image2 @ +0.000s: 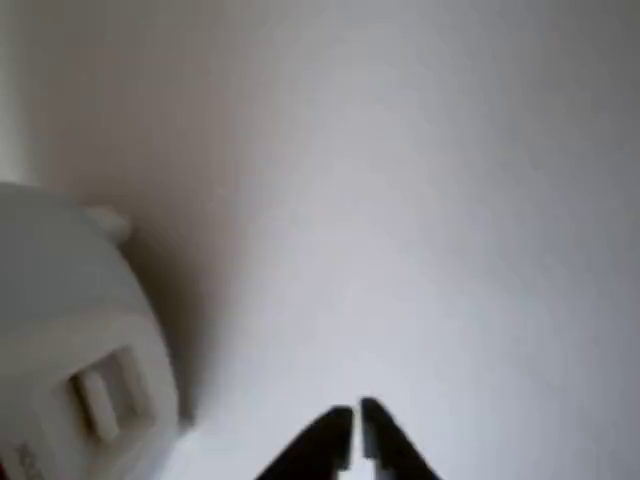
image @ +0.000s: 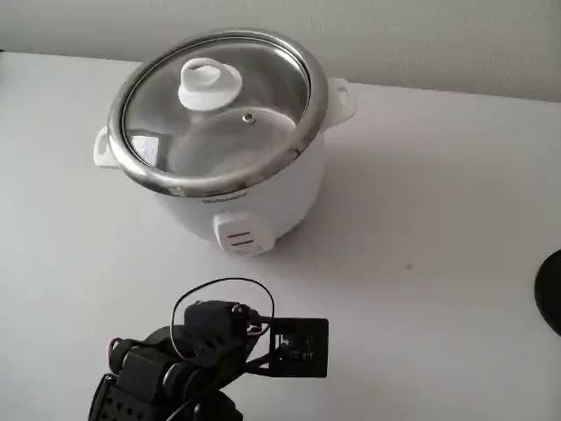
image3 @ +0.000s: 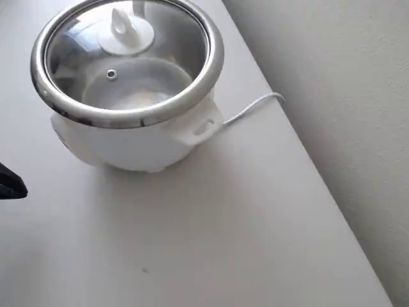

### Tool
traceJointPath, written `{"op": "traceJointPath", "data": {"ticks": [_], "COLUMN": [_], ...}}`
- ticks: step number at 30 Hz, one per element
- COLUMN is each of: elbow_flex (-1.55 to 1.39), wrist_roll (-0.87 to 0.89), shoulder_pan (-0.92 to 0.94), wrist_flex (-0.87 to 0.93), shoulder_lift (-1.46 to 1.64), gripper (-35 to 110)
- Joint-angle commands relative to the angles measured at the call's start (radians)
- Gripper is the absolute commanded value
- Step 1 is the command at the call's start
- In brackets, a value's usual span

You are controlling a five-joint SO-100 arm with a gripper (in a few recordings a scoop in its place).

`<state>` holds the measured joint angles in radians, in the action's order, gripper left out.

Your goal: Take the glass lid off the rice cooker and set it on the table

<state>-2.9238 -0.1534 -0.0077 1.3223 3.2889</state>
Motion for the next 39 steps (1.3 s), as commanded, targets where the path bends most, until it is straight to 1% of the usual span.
{"op": "traceJointPath", "data": {"ticks": [1, 36, 39], "elbow_flex": [-0.041, -0.041, -0.051], "wrist_roll": [0.006, 0.003, -0.006], "shoulder_pan": [0.011, -0.002, 0.009], "wrist_flex": [0.0, 0.0, -0.057], "shoulder_lift": [0.002, 0.002, 0.002], "gripper": [0, 0, 1]}}
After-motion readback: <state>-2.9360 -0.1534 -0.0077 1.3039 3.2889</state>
